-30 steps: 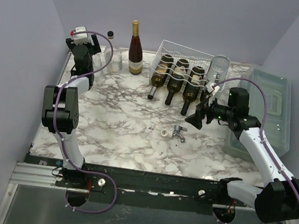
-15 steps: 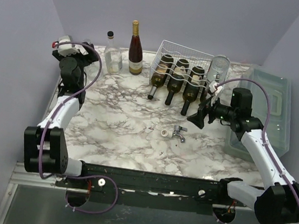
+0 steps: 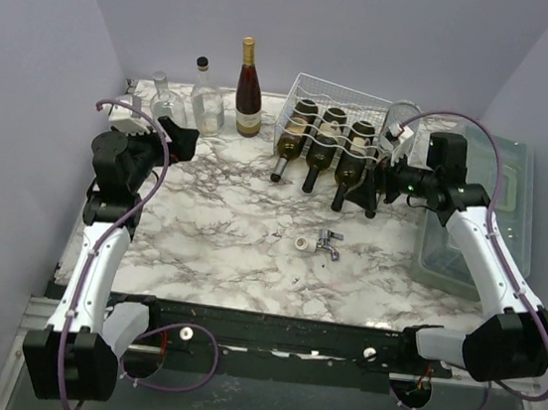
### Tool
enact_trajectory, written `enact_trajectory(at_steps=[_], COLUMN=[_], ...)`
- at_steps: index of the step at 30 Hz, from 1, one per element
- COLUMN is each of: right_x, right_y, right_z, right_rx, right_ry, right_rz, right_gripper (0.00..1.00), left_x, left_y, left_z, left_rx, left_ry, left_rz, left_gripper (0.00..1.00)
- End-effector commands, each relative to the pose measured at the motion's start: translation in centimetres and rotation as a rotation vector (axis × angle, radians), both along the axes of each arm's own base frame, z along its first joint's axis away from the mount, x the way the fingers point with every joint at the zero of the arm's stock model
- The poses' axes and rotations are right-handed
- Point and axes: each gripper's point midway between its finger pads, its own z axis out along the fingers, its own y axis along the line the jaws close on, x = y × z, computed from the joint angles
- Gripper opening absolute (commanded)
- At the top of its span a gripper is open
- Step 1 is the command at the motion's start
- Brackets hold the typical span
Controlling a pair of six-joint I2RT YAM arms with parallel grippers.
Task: Take the wine bottle off the wine rack
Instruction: Place the wine bottle at the center of the board, then pick up the wine bottle from the wine rack.
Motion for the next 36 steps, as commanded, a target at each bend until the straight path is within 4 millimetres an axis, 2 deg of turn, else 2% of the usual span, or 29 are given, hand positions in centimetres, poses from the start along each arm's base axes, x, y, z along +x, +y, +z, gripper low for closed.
enact_trajectory(at_steps=[1, 4, 8, 11, 13, 15, 26, 32, 36], right_x=[0.2, 2.0, 5.3, 8.1, 9.4, 10.2, 13.3, 14.5, 15.1], right_y=[-0.7, -1.5, -4.4, -8.4, -10.8, -11.9, -11.7, -10.9, -10.7], right_z=[-0.6, 0.9, 2.7, 2.8, 2.5, 1.7, -2.5, -3.7, -4.1], right_rx=[-0.027, -0.001, 0.035, 0.043, 0.033, 0.017, -0.007, 0.006, 0.017], right_ry=[0.146, 0.077, 0.021, 0.018, 0.023, 0.039, 0.100, 0.132, 0.144], right_rz=[-0.064, -0.194, -0.503, -0.837, -1.020, -1.106, -1.148, -1.135, -1.136], right_gripper=[1.00, 1.00, 1.00, 1.00, 1.00, 1.00, 0.90, 0.81, 0.78], left_x=[-4.4, -6.2, -7.8, -8.8, -9.4, -9.6, -9.7, -9.7, -9.7], left_y=[-2.9, -3.5, -3.0, -2.5, -2.6, -2.7, -3.0, -3.2, -3.2], left_z=[-3.5, -4.8, -6.0, -6.5, -5.9, -5.6, -5.6, -5.6, -5.5], left_rx=[-0.055, -0.036, 0.012, 0.046, 0.072, 0.099, 0.100, 0.095, 0.095], left_ry=[0.133, 0.157, 0.142, 0.111, 0.068, 0.045, 0.051, 0.054, 0.053], left_rz=[-0.157, -0.201, -0.175, -0.142, -0.135, -0.129, -0.146, -0.161, -0.161], left_gripper=[0.99, 0.99, 0.99, 0.99, 0.99, 0.99, 0.99, 0.99, 0.99])
